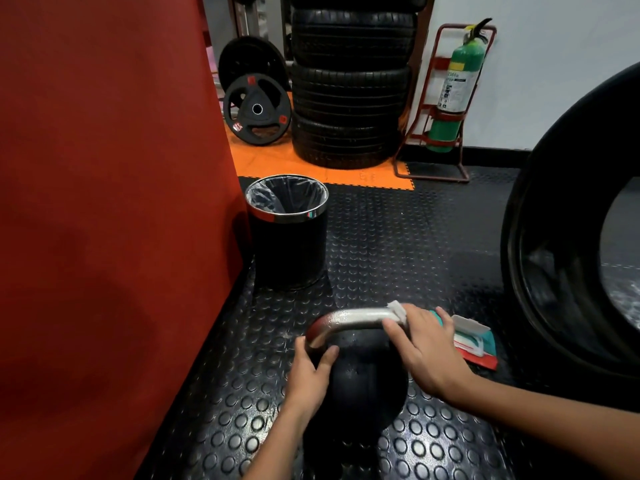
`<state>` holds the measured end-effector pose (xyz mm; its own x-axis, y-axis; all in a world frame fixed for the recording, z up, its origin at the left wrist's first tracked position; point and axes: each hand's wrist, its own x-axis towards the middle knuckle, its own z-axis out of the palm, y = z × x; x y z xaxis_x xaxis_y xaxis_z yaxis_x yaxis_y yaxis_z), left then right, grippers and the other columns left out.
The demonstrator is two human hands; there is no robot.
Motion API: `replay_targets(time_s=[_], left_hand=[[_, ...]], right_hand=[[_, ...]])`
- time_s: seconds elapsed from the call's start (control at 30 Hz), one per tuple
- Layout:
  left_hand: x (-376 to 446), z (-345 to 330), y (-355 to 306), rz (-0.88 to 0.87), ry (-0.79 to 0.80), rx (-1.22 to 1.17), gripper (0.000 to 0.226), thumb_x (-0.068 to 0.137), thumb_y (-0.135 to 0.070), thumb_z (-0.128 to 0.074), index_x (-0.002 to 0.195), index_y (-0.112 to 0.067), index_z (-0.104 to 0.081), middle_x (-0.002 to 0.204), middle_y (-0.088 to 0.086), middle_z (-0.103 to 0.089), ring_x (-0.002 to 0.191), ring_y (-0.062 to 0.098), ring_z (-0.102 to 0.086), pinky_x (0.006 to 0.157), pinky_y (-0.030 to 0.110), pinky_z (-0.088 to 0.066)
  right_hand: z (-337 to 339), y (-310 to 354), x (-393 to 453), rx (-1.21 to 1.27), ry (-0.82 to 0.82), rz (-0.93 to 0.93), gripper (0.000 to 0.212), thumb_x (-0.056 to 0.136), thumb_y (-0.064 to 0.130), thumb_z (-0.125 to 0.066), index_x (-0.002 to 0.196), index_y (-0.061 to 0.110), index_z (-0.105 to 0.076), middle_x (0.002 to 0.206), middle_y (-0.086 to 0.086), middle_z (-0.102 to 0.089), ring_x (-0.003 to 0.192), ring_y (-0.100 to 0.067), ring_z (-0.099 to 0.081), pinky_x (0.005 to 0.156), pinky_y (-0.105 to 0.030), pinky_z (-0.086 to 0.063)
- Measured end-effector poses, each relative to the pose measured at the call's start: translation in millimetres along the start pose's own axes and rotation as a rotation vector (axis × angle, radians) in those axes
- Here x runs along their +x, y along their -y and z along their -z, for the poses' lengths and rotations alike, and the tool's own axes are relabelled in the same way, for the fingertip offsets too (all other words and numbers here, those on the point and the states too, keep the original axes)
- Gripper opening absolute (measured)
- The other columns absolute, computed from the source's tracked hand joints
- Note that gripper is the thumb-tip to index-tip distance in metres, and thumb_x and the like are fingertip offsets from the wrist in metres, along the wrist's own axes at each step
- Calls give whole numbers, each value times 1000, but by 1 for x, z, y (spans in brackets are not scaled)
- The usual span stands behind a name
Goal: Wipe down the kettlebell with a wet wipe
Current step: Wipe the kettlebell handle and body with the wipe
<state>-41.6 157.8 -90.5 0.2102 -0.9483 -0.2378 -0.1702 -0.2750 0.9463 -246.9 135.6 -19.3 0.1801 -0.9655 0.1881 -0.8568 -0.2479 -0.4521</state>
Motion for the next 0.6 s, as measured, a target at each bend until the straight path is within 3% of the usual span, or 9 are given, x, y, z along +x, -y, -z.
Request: replay_targets(time_s=[0.13, 0.23, 0.43, 0.53, 0.6], left_hand=[[-1, 0, 0, -9, -13, 3, 28, 87, -41, -69, 101, -43, -45, 103, -13, -65, 98, 11, -63, 92, 41, -51], [-1, 1, 0, -15, -14, 2, 28, 86, -43, -69, 101, -44, -45, 101, -13, -66, 95, 9, -64, 90, 40, -52], [-2, 1, -2, -32, -18, 34, 26, 88, -39, -68, 100, -40, -44, 100, -16, -63, 94, 3, -61, 83, 30, -50], [-2, 2, -1, -36, -16, 40, 27, 88, -38, -68, 101, -40, -44, 100, -19, -61, 91, -4, -56, 73, 18, -45], [0, 2, 0, -39, -26, 33, 28, 88, -37, -69, 100, -39, -44, 101, -19, -60, 91, -1, -57, 69, 14, -41]], right_hand=[[-1, 26, 2, -77, 38, 131, 88, 88, 81, -6, 145, 26, -42, 144, 12, -45, 142, -4, -29, 124, -39, 4], [0, 30, 0, -167, 60, 281, 82, 94, 75, -12, 154, 22, -33, 153, 9, -38, 150, -9, -20, 125, -44, 4], [-1, 17, -1, -218, 76, 322, 75, 99, 70, -19, 158, 25, -25, 159, 11, -34, 152, -5, -15, 126, -45, 3], [-2, 20, -2, -198, 69, 308, 79, 96, 73, -13, 158, 25, -27, 159, 12, -34, 152, -5, -15, 125, -45, 3], [-2, 22, -1, -181, 73, 293, 83, 93, 75, -7, 158, 27, -26, 156, 17, -32, 151, 0, -12, 125, -44, 5]])
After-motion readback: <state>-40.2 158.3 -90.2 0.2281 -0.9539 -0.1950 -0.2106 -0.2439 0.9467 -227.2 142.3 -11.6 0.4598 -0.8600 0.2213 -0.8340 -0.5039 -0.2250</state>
